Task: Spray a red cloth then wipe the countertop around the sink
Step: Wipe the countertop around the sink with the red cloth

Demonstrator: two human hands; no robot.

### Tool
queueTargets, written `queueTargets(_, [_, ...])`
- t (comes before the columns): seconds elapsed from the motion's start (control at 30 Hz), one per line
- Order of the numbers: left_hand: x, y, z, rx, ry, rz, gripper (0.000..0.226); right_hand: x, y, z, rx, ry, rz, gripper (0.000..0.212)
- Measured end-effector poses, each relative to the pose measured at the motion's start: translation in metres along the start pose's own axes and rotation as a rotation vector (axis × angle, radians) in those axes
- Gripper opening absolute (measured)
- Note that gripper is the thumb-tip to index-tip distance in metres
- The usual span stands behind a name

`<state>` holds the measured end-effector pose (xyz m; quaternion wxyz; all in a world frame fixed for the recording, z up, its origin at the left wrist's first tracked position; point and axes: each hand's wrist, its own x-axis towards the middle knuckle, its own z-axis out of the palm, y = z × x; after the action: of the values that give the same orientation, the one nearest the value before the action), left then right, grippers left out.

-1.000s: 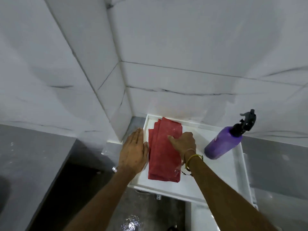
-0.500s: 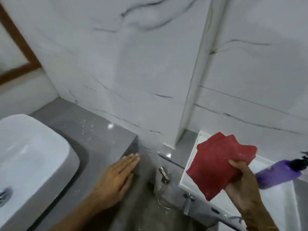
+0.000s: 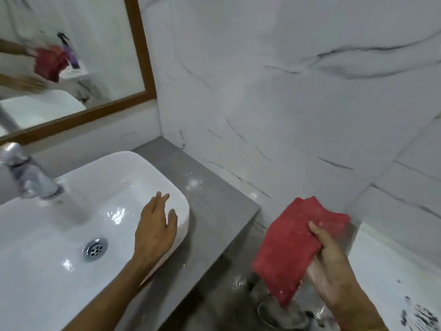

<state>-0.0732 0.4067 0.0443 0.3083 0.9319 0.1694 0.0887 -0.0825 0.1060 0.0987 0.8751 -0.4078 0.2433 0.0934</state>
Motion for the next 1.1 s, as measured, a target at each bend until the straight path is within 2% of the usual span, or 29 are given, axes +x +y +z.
queueTargets(0.07, [0.014, 0.0, 0.006, -0.022, -0.011, -0.067, 0.051, 0.009, 0.002, 0.01, -0.182, 0.021, -0.025, 0.036])
queueTargets(0.17, [0.04, 0.002, 0.017, -0.034, -0.023, -0.15, 0.057, 0.032, 0.005, 0.04, -0.459, 0.046, -0.136, 0.023])
queueTargets(0.23, [0.06, 0.002, 0.025, -0.034, -0.031, -0.195, 0.064, 0.062, 0.013, 0.066, -0.722, 0.047, -0.297, 0.021])
queueTargets(0.33, [0.092, 0.001, 0.039, -0.053, -0.017, -0.26, 0.074, 0.138, 0.043, 0.099, -1.204, -0.152, -0.528, 0.04])
queueTargets(0.4, [0.105, 0.004, 0.049, -0.035, -0.021, -0.305, 0.077, 0.192, 0.077, 0.109, -1.62, -0.281, -0.528, 0.058])
queueTargets(0.47, [0.113, 0.006, 0.062, -0.024, -0.012, -0.361, 0.078, 0.24, 0.118, 0.108, -1.985, -0.384, -0.407, 0.068])
queueTargets(0.53, [0.111, 0.009, 0.07, -0.069, 0.021, -0.388, 0.076, 0.266, 0.148, 0.099, -2.207, -0.447, -0.402, 0.076])
queueTargets(0.6, [0.111, 0.007, 0.073, -0.077, 0.048, -0.387, 0.075, 0.277, 0.167, 0.102, -2.301, -0.432, -0.481, 0.083])
queueTargets(0.67, [0.111, 0.004, 0.073, -0.049, 0.052, -0.369, 0.073, 0.287, 0.176, 0.11, -2.269, -0.377, -0.555, 0.086])
queueTargets(0.73, [0.111, 0.001, 0.075, -0.024, 0.055, -0.369, 0.067, 0.304, 0.179, 0.129, -2.229, -0.373, -0.517, 0.08])
queueTargets(0.83, [0.11, 0.003, 0.077, -0.022, 0.047, -0.394, 0.062, 0.338, 0.187, 0.16, -2.164, -0.36, -0.594, 0.073])
queueTargets(1.0, [0.116, -0.002, 0.076, 0.008, 0.042, -0.397, 0.061, 0.377, 0.216, 0.212, -2.172, -0.487, -0.727, 0.065])
queueTargets(1.1, [0.114, -0.002, 0.076, 0.004, 0.048, -0.385, 0.058, 0.367, 0.218, 0.206, -2.203, -0.611, -0.764, 0.064])
